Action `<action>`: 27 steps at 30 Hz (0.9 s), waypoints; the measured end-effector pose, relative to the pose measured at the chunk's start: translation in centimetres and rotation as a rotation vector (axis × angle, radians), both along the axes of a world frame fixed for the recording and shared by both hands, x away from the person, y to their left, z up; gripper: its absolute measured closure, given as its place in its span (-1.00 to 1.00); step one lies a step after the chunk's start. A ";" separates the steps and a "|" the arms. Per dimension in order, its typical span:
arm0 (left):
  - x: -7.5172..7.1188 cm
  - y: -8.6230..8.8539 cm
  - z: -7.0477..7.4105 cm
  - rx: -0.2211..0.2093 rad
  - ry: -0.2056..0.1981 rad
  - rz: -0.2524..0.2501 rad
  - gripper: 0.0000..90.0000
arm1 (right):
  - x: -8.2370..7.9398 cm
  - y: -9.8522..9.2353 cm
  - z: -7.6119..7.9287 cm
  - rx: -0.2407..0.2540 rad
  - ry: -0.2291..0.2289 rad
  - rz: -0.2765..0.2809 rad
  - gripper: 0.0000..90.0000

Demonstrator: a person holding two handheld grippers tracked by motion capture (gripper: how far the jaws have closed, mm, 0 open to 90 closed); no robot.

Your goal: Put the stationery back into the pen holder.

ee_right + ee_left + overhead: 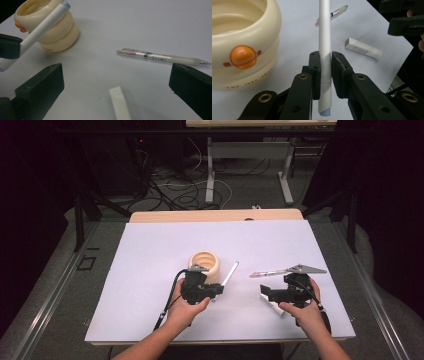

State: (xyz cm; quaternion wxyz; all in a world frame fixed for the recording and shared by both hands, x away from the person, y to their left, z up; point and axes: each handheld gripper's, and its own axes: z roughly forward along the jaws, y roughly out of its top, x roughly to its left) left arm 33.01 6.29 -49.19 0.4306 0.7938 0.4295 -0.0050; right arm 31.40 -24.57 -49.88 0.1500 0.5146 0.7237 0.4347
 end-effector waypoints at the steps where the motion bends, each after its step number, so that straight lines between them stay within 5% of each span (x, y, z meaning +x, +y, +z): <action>1: 0.0 0.1 0.0 -0.002 -0.003 0.009 0.74 | 0.0 0.2 0.1 -0.014 0.005 0.004 -1.00; 4: 0.1 0.4 0.0 -0.019 -0.009 0.017 0.74 | 0.0 0.9 0.6 -0.036 -0.002 0.015 -1.00; 15: 0.1 1.5 0.7 -0.086 -0.026 0.054 0.74 | 0.6 2.8 1.9 0.021 -0.010 0.037 -0.98; 22: 0.0 2.0 1.1 -0.111 -0.038 0.069 0.74 | 1.0 4.2 3.0 0.045 -0.005 0.022 -0.65; 27: -0.1 2.3 1.4 -0.129 -0.047 0.078 0.74 | 1.8 5.1 4.1 0.109 0.017 0.005 -0.60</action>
